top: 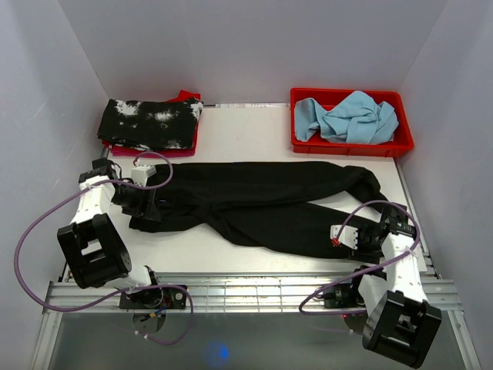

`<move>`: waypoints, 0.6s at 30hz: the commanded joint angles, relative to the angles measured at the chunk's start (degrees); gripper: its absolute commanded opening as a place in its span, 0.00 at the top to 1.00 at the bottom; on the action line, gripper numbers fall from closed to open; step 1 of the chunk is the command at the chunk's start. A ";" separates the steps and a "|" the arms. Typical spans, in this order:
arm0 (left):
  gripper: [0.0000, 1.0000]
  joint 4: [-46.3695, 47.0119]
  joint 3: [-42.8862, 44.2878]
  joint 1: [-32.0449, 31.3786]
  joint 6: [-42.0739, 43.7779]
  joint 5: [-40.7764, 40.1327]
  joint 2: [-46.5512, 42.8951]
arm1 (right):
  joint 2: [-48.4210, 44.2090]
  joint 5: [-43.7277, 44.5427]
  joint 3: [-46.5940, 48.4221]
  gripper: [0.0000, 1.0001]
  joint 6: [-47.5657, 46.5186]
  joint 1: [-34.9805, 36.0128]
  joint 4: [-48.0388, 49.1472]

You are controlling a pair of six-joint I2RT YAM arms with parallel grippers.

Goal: Fold and stack the trousers
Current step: Flatten the trousers out

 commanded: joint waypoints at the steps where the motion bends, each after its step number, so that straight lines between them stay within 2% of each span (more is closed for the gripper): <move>1: 0.21 2.26 0.05 0.19 -0.80 -0.03 0.40 | 5.76 -2.63 3.16 0.34 0.73 -0.07 2.81; 4: 0.23 2.88 0.22 0.10 -1.15 -0.20 1.45 | 9.98 -4.56 7.03 0.47 3.02 -0.07 1.24; 5: 0.23 3.05 0.22 0.10 -1.41 -0.29 1.63 | 10.69 -5.18 7.74 0.58 3.11 -0.07 0.62; 7: 0.24 3.40 0.66 0.10 -1.68 -0.38 2.25 | 12.27 -5.45 9.41 0.71 3.37 -0.07 0.27; 8: 0.25 3.41 0.84 0.10 -1.77 -0.38 2.42 | 12.54 -6.14 10.20 0.87 3.55 -0.07 -0.17; 9: 0.26 3.67 0.84 0.10 -1.77 -0.64 2.51 | 12.81 -6.58 11.25 0.91 3.72 -0.07 -2.00; 13: 0.40 4.02 0.58 0.10 -0.89 -2.30 2.86 | 13.16 -10.71 20.71 0.92 4.95 -0.07 -9.73; 14: 0.50 3.93 0.31 0.10 -0.45 -2.92 2.95 | 13.25 -12.29 22.93 0.92 5.13 -0.07 -11.93; 16: 0.58 4.19 -0.47 0.10 1.30 -5.46 2.86 | 14.30 -13.61 27.50 0.92 6.96 -0.07 -18.26; 17: 0.68 4.46 -1.09 0.19 2.18 -6.61 2.69 | 14.65 -13.88 31.61 0.92 7.24 -0.15 -20.37; 18: 0.73 5.68 -1.79 0.10 2.97 -8.10 2.60 | 15.18 -13.62 33.39 0.92 7.33 -0.07 -22.39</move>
